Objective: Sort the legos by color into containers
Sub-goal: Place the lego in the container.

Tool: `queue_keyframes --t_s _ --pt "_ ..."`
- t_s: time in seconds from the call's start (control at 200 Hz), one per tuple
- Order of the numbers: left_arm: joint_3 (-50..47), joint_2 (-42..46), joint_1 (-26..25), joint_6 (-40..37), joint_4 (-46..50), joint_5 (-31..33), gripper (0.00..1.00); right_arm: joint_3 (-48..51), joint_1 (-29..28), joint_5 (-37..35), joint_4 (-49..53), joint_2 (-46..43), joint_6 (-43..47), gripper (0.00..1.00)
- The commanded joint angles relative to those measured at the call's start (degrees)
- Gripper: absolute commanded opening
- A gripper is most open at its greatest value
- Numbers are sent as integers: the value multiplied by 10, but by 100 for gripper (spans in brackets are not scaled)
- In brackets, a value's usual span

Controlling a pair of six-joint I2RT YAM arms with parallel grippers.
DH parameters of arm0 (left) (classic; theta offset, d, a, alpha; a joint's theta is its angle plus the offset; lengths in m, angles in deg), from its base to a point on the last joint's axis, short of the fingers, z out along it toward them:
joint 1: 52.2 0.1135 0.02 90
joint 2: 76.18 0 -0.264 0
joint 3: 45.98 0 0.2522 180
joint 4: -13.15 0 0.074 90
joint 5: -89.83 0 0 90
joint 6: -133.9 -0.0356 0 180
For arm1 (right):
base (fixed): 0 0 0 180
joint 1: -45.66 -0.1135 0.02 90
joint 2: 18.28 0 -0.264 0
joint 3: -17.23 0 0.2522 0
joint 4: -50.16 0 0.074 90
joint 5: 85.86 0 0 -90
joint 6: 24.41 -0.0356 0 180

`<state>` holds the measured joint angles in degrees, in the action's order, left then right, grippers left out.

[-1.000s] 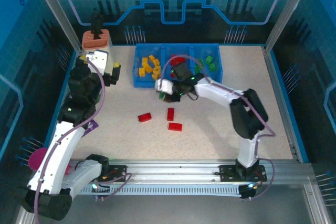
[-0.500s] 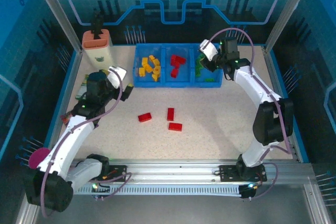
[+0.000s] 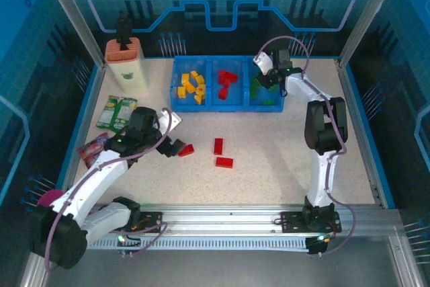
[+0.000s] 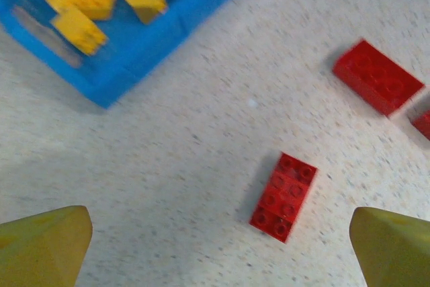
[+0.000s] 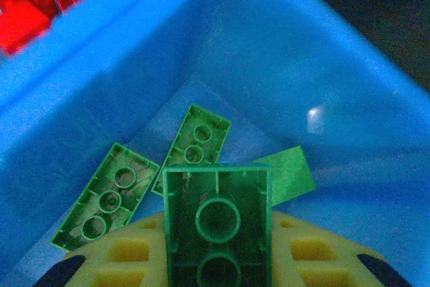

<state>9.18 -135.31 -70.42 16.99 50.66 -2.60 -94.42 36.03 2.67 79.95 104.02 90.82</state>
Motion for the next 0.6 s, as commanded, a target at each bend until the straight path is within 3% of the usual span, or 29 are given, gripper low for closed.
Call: queue_keyframes --t_s 0.0,0.16,0.395,0.595 --pt "-25 -16 -19 6 14 -2 99 -18 4 10 -4 9 -12 25" --pt "-48 -41 -33 4 -8 19 99 -15 3 16 -3 14 -10 34" --pt "-57 -105 -53 -17 -57 35 99 30 0 25 -27 -15 -4 65" --pt "-53 -179 -59 -17 -117 46 98 89 -4 59 -78 -72 -6 67"
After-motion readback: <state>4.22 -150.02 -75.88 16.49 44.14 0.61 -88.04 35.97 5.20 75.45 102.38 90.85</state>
